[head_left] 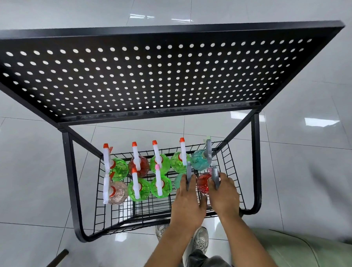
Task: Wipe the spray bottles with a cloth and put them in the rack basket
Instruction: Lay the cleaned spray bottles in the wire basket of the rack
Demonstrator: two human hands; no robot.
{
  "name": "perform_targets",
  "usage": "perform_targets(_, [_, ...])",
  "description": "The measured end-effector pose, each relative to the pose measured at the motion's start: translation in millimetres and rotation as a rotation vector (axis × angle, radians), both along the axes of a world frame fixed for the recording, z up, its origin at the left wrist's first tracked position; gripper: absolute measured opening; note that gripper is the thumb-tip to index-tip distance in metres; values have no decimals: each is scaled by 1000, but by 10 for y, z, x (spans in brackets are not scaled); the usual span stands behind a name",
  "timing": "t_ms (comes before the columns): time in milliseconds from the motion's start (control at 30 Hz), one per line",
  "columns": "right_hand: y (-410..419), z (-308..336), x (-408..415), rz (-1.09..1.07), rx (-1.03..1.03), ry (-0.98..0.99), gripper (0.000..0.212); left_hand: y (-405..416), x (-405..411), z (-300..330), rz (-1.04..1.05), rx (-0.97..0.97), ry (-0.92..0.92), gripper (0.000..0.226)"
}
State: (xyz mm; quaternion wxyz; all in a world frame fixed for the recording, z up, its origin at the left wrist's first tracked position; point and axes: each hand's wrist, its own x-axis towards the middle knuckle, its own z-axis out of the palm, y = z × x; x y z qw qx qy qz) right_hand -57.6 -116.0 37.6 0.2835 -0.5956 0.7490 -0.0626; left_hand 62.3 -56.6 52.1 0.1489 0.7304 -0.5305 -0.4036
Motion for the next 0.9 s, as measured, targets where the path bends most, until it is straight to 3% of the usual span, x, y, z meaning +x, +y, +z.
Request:
perform_targets(400, [9, 29, -9, -10, -26, -22, 39, 29, -76, 35, -1, 20, 20, 80])
perform_targets(533, [45, 62, -22, 35, -164, -46, 37, 114, 54, 74, 8, 3, 24, 69])
perform_targets(733, [65, 246, 163, 159, -541, -96, 23, 260, 408, 222, 80, -69, 7, 53])
perform_targets(900, [32, 147, 444, 218, -272, -102, 33, 334, 619, 263, 141, -145, -32, 48])
